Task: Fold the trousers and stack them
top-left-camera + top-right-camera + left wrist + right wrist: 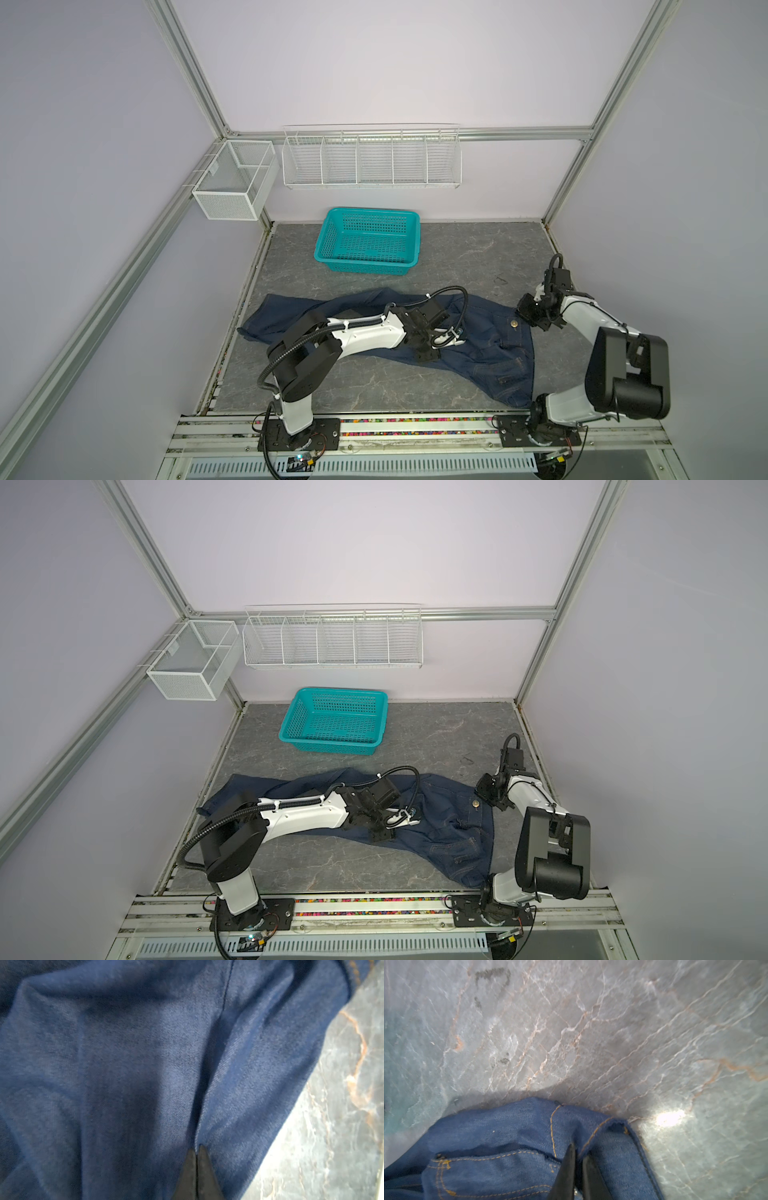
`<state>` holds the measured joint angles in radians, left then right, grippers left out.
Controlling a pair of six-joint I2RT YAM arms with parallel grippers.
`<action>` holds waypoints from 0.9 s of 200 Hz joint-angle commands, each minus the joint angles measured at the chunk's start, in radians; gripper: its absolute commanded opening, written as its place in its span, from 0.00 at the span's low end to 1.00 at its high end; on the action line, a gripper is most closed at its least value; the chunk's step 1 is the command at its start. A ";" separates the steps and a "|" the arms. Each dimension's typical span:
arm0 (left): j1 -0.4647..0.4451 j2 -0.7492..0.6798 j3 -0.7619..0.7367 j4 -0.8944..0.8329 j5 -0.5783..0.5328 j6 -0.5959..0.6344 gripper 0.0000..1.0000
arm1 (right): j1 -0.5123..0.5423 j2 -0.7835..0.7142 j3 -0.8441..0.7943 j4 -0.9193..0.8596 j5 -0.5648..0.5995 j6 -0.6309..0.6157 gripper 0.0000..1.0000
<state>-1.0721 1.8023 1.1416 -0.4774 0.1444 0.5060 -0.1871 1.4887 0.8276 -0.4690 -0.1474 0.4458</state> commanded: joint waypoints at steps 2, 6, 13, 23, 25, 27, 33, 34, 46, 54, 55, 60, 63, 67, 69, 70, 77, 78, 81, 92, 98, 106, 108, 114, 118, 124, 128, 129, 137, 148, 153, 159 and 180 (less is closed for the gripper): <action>-0.004 -0.065 0.046 -0.084 0.024 0.014 0.00 | -0.014 0.015 0.045 -0.015 -0.004 -0.029 0.11; -0.004 -0.075 0.046 -0.088 0.027 0.012 0.00 | -0.017 0.017 0.078 -0.016 -0.003 -0.033 0.11; -0.004 -0.100 0.043 -0.095 0.034 0.005 0.00 | -0.021 0.026 0.097 -0.017 -0.003 -0.038 0.11; -0.003 -0.133 0.041 -0.110 0.042 -0.004 0.00 | -0.029 0.037 0.125 -0.019 -0.002 -0.044 0.10; -0.004 -0.142 0.041 -0.114 0.044 -0.007 0.00 | -0.030 0.039 0.129 -0.018 -0.002 -0.043 0.10; -0.005 -0.147 0.041 -0.118 0.045 -0.009 0.00 | -0.033 0.043 0.134 -0.017 -0.003 -0.044 0.10; -0.004 -0.171 0.041 -0.134 0.054 -0.014 0.00 | -0.038 0.050 0.151 -0.014 -0.005 -0.043 0.10; -0.004 -0.174 0.041 -0.137 0.055 -0.015 0.00 | -0.040 0.051 0.153 -0.013 -0.006 -0.042 0.10; -0.003 -0.216 0.036 -0.163 0.078 -0.031 0.00 | -0.049 0.072 0.191 -0.009 -0.010 -0.042 0.10; -0.005 -0.243 0.028 -0.177 0.098 -0.041 0.00 | -0.056 0.086 0.220 -0.005 -0.017 -0.040 0.10; -0.005 -0.246 0.027 -0.179 0.099 -0.041 0.00 | -0.057 0.090 0.229 -0.004 -0.020 -0.039 0.10; -0.006 -0.261 0.022 -0.187 0.111 -0.047 0.00 | -0.059 0.100 0.244 -0.002 -0.026 -0.038 0.10; -0.008 -0.270 0.018 -0.194 0.115 -0.050 0.00 | -0.061 0.105 0.257 -0.003 -0.030 -0.037 0.10; -0.009 -0.282 0.013 -0.202 0.121 -0.052 0.00 | -0.062 0.114 0.274 -0.003 -0.033 -0.035 0.10; -0.009 -0.288 0.012 -0.207 0.124 -0.053 0.00 | -0.062 0.118 0.282 -0.002 -0.033 -0.034 0.10; -0.009 -0.291 0.010 -0.209 0.124 -0.054 0.00 | -0.063 0.120 0.287 -0.003 -0.033 -0.034 0.10; -0.009 -0.309 0.003 -0.227 0.124 -0.052 0.00 | -0.065 0.132 0.318 0.001 -0.038 -0.033 0.10; -0.009 -0.312 0.001 -0.230 0.123 -0.052 0.00 | -0.065 0.135 0.322 0.002 -0.039 -0.033 0.10; -0.008 -0.319 -0.001 -0.239 0.121 -0.051 0.00 | -0.066 0.139 0.335 0.003 -0.042 -0.034 0.10; -0.009 -0.345 -0.014 -0.265 0.109 -0.037 0.00 | -0.067 0.158 0.387 0.005 -0.050 -0.032 0.10; -0.009 -0.355 -0.017 -0.280 0.105 -0.032 0.00 | -0.067 0.173 0.424 0.005 -0.064 -0.032 0.10; -0.009 -0.365 -0.016 -0.290 0.109 -0.033 0.00 | -0.066 0.191 0.461 0.005 -0.081 -0.028 0.10; -0.009 -0.367 -0.015 -0.292 0.113 -0.035 0.00 | -0.066 0.193 0.465 0.004 -0.082 -0.027 0.10; -0.009 -0.374 -0.012 -0.295 0.123 -0.040 0.00 | -0.065 0.202 0.489 0.010 -0.094 -0.024 0.10; -0.011 -0.378 -0.008 -0.296 0.131 -0.045 0.00 | -0.065 0.204 0.500 0.017 -0.105 -0.025 0.10; -0.011 -0.381 0.000 -0.298 0.141 -0.053 0.00 | -0.061 0.208 0.519 0.023 -0.116 -0.024 0.10; -0.011 -0.385 0.006 -0.300 0.146 -0.056 0.00 | -0.058 0.208 0.532 0.024 -0.121 -0.024 0.11; -0.011 -0.386 0.008 -0.301 0.147 -0.057 0.00 | -0.058 0.209 0.535 0.025 -0.124 -0.025 0.11; -0.012 -0.393 0.019 -0.306 0.156 -0.066 0.00 | -0.052 0.210 0.560 0.029 -0.144 -0.028 0.11; -0.012 -0.402 0.029 -0.308 0.177 -0.084 0.00 | -0.045 0.208 0.590 0.035 -0.158 -0.033 0.12; -0.012 -0.408 0.026 -0.306 0.191 -0.092 0.00 | -0.043 0.205 0.600 0.043 -0.165 -0.038 0.13; -0.012 -0.414 0.019 -0.302 0.203 -0.101 0.00 | -0.039 0.204 0.615 0.045 -0.169 -0.045 0.13; -0.018 -0.422 -0.044 -0.253 0.232 -0.130 0.00 | -0.036 0.212 0.652 0.025 -0.183 -0.072 0.13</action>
<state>-1.0786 1.4109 1.1404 -0.7387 0.3000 0.4175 -0.2325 1.6981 1.4399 -0.4496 -0.2859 0.4122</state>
